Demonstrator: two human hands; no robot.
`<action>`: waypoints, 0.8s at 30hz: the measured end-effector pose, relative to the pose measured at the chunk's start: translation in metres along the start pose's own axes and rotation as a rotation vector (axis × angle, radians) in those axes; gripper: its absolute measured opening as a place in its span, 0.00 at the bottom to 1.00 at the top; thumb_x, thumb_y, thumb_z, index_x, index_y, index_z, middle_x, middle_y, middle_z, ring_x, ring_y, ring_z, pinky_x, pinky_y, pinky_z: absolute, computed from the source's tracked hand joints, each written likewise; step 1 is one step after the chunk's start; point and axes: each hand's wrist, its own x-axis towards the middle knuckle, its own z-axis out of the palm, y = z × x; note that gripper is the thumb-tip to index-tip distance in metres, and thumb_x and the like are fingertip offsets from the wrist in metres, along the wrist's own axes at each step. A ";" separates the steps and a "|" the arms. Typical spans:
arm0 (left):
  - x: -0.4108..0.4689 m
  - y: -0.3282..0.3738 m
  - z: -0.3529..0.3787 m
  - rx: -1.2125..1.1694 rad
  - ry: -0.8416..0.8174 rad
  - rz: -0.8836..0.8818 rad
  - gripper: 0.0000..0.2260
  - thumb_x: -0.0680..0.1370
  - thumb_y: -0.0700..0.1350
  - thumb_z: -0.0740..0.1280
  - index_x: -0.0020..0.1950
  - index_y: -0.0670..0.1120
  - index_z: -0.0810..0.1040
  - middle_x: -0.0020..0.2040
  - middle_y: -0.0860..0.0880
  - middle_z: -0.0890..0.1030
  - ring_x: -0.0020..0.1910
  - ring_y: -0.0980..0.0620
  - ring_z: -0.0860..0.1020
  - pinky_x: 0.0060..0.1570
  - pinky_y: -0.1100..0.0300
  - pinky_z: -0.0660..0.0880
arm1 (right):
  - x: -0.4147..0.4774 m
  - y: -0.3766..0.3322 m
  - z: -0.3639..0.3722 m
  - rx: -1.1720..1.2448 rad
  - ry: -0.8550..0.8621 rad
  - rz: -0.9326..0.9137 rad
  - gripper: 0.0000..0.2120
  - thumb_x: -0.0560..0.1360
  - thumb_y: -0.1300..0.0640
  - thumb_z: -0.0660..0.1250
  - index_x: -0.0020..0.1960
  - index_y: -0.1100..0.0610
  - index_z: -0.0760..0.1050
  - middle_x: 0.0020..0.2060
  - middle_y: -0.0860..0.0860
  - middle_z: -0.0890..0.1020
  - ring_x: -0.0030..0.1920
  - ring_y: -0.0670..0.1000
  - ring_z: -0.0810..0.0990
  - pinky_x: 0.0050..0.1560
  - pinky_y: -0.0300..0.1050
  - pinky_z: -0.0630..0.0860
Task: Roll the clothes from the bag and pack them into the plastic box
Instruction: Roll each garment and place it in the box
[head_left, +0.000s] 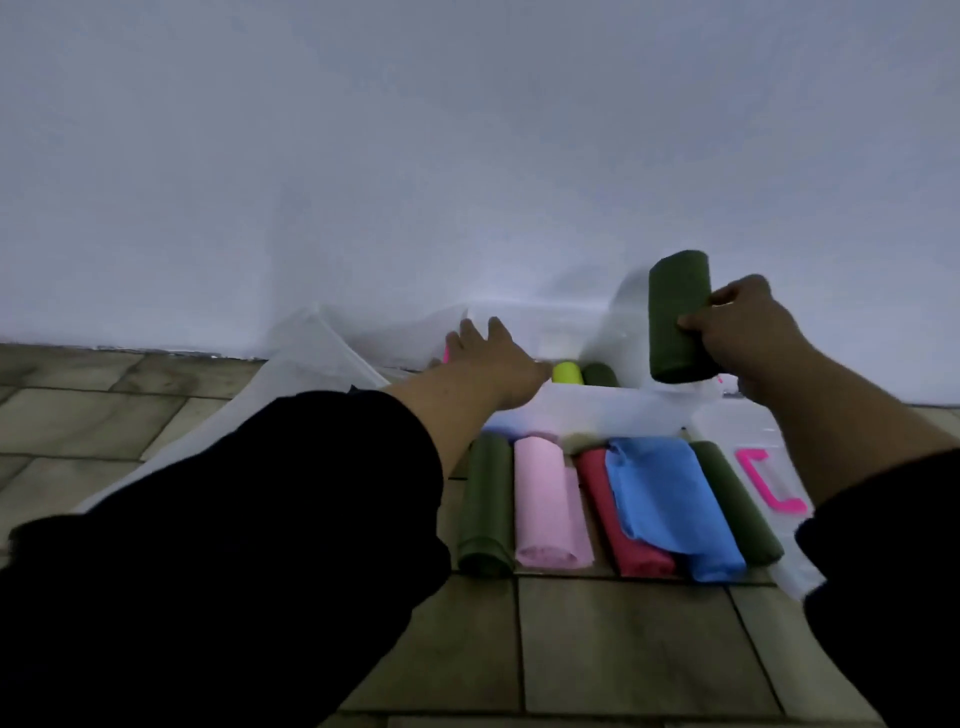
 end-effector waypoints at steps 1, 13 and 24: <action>0.005 -0.001 0.003 0.052 -0.045 0.011 0.40 0.76 0.67 0.54 0.79 0.47 0.43 0.78 0.39 0.38 0.77 0.36 0.42 0.75 0.43 0.46 | 0.009 -0.001 0.010 -0.155 0.003 -0.009 0.21 0.73 0.58 0.68 0.61 0.59 0.63 0.53 0.61 0.74 0.49 0.59 0.74 0.44 0.53 0.73; -0.001 0.001 -0.011 0.177 -0.195 0.078 0.32 0.80 0.62 0.49 0.79 0.48 0.44 0.77 0.39 0.33 0.75 0.34 0.37 0.74 0.43 0.42 | 0.010 -0.016 0.069 -1.158 -0.399 -0.206 0.09 0.76 0.56 0.62 0.49 0.61 0.77 0.52 0.59 0.79 0.55 0.59 0.77 0.54 0.48 0.73; -0.014 0.003 -0.017 0.219 -0.209 0.123 0.27 0.82 0.60 0.47 0.79 0.51 0.50 0.79 0.44 0.41 0.76 0.36 0.37 0.73 0.42 0.42 | 0.009 -0.018 0.061 -1.207 -0.601 -0.069 0.07 0.78 0.58 0.57 0.49 0.60 0.72 0.52 0.59 0.75 0.48 0.56 0.72 0.49 0.47 0.68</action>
